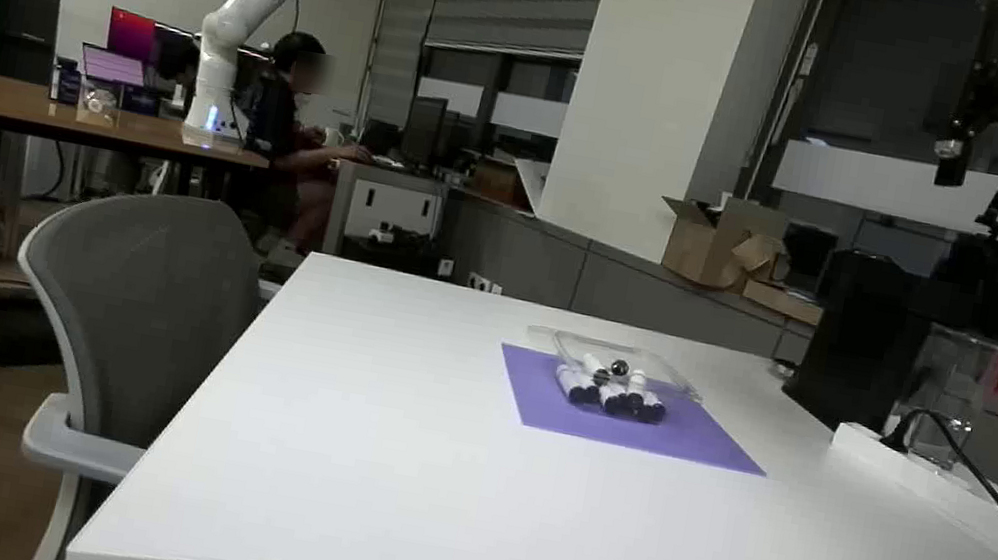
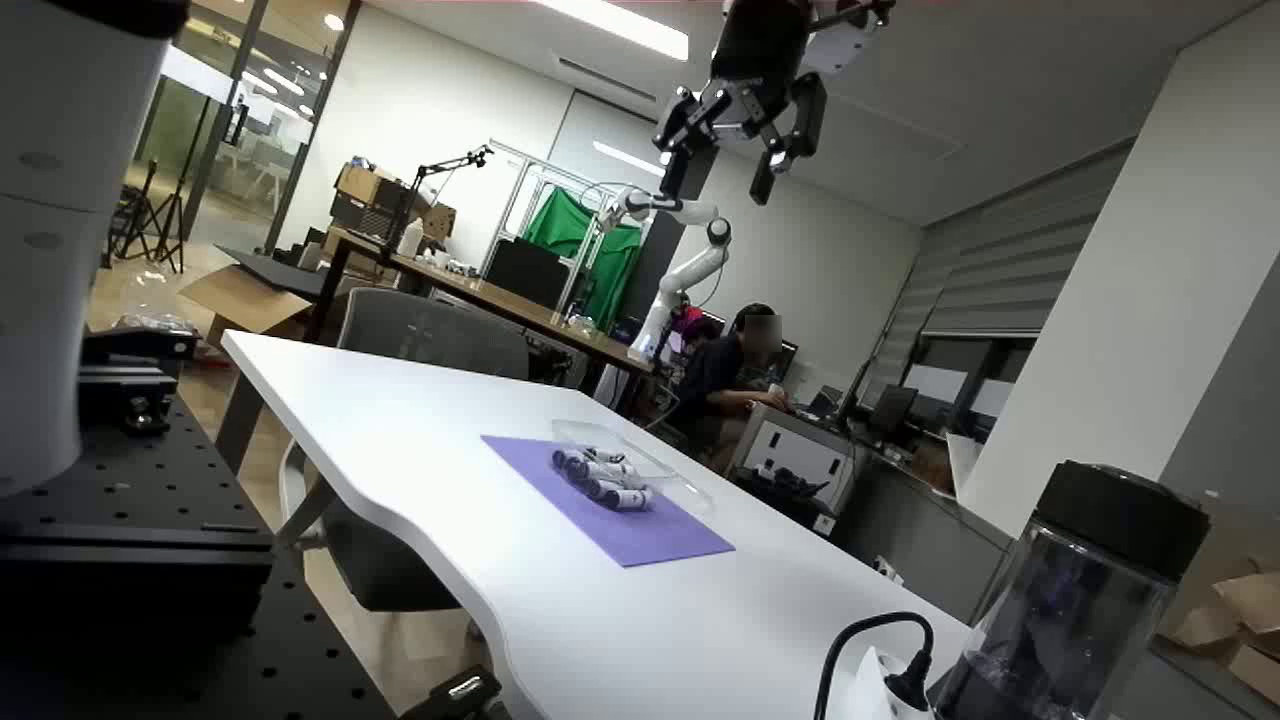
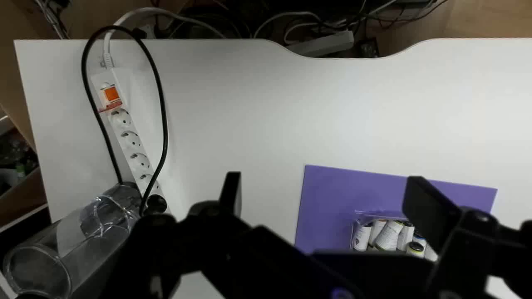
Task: Close the box
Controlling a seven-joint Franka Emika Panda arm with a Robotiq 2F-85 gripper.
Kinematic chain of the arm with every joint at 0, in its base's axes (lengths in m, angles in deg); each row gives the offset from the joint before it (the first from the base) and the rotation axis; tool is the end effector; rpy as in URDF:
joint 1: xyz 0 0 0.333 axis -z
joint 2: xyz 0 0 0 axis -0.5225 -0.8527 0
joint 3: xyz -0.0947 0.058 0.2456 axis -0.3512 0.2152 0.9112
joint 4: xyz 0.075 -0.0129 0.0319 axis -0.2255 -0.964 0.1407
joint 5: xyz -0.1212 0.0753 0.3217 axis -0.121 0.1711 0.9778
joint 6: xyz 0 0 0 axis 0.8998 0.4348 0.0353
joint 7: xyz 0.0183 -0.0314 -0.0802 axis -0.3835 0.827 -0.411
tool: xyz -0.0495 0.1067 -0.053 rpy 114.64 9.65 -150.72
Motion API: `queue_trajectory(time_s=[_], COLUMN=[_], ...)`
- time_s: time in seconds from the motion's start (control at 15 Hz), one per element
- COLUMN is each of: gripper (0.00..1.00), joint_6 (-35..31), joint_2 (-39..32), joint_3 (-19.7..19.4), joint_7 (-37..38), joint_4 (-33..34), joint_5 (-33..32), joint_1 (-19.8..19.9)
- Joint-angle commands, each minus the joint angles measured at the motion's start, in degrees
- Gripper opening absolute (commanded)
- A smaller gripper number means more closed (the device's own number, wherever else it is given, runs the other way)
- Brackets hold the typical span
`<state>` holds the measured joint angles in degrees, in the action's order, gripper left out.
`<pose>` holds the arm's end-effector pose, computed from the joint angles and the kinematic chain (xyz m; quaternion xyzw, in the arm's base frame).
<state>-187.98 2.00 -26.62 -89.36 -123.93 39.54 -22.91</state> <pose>0.3705 -0.1214 0.4308 0.9969 -0.0202 -0.0255 0.0713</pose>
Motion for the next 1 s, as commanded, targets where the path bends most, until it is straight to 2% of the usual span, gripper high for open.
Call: queue_trajectory(time_s=[0.0,0.47,0.73,0.93], gripper=[1.0,1.0,1.0,1.0], joint_6=[0.1,0.1,-11.5,-20.0], joint_2=[0.0,0.0,-9.8,-19.2], joint_3=[-0.4,-0.4,-5.0,-8.3], joint_7=[0.2,0.2,1.4,0.6], joint_4=[0.1,0.1,6.2,12.2], joint_5=[-0.2,-0.2,2.8,7.9], joint_1=[-0.5,-0.5,1.6,2.3])
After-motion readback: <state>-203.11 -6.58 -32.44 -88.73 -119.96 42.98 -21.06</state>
